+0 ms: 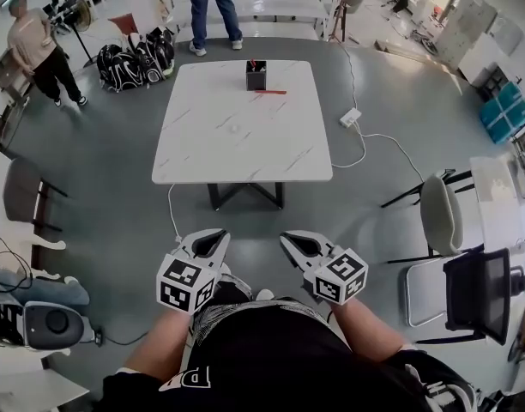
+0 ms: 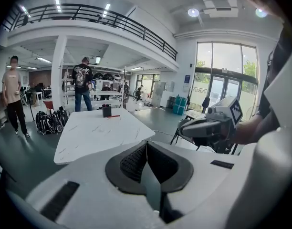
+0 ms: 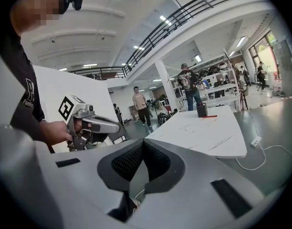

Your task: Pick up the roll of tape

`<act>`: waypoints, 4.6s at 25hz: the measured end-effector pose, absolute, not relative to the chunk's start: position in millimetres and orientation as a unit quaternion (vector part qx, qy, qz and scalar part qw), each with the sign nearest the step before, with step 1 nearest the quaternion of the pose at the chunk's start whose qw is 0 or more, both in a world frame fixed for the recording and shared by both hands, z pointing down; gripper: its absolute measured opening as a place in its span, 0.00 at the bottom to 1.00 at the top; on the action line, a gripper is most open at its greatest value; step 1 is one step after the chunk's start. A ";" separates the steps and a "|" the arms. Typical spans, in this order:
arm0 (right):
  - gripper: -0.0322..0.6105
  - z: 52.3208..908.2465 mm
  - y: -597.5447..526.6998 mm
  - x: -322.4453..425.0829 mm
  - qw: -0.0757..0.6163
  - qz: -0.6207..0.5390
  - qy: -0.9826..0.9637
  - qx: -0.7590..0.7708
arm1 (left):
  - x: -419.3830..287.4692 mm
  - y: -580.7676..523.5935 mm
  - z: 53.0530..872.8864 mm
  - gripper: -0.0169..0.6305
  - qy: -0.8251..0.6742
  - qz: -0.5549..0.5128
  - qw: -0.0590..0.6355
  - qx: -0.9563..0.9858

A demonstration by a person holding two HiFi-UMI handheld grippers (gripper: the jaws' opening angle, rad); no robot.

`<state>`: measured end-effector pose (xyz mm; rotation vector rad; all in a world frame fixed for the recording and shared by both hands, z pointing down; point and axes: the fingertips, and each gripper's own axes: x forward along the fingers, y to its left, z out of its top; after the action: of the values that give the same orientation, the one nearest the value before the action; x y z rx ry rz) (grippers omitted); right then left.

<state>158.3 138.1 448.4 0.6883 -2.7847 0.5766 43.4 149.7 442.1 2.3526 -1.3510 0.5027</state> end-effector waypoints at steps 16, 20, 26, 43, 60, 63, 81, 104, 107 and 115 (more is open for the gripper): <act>0.06 458.0 64.5 116.2 0.129 0.191 -0.940 0.253 | -0.6 63.3 458.0 0.05 -0.473 0.158 0.192 0.845; 0.06 453.3 34.5 99.7 0.125 0.191 -0.938 0.261 | -17.0 35.9 459.7 0.05 -0.468 0.161 0.193 0.847; 0.06 452.8 -8.4 67.9 0.126 0.194 -0.935 0.269 | -45.3 -9.7 455.1 0.05 -0.459 0.162 0.187 0.853; 0.06 467.7 -108.0 -1.9 0.144 0.198 -0.910 0.334 | -122.0 -118.9 470.7 0.05 -0.403 0.174 0.181 0.880; 0.06 484.8 -154.0 -12.3 0.155 0.212 -0.892 0.368 | -123.6 -173.1 495.5 0.06 -0.366 0.192 0.174 0.894; 0.06 486.8 -164.1 -10.0 0.156 0.212 -0.894 0.361 | -119.9 -180.7 497.0 0.06 -0.372 0.196 0.169 0.891; 0.06 514.0 -229.9 35.6 0.175 0.231 -0.905 0.313 | -80.3 -254.9 552.1 0.20 -0.408 0.268 0.196 0.850; 0.06 547.5 -265.1 102.6 0.192 0.272 -0.892 0.306 | -36.1 -317.1 697.0 0.34 -0.393 0.393 0.268 0.787; 0.06 548.4 -270.9 109.4 0.194 0.271 -0.891 0.310 | -36.0 -318.1 708.7 0.36 -0.393 0.401 0.279 0.779; 0.06 549.7 -279.8 117.2 0.199 0.273 -0.889 0.310 | -31.7 -316.9 727.0 0.37 -0.389 0.410 0.303 0.768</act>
<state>117.2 -279.8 549.7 0.8683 -2.4856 0.7632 -31.7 -316.9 727.0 2.0344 -1.0299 1.0861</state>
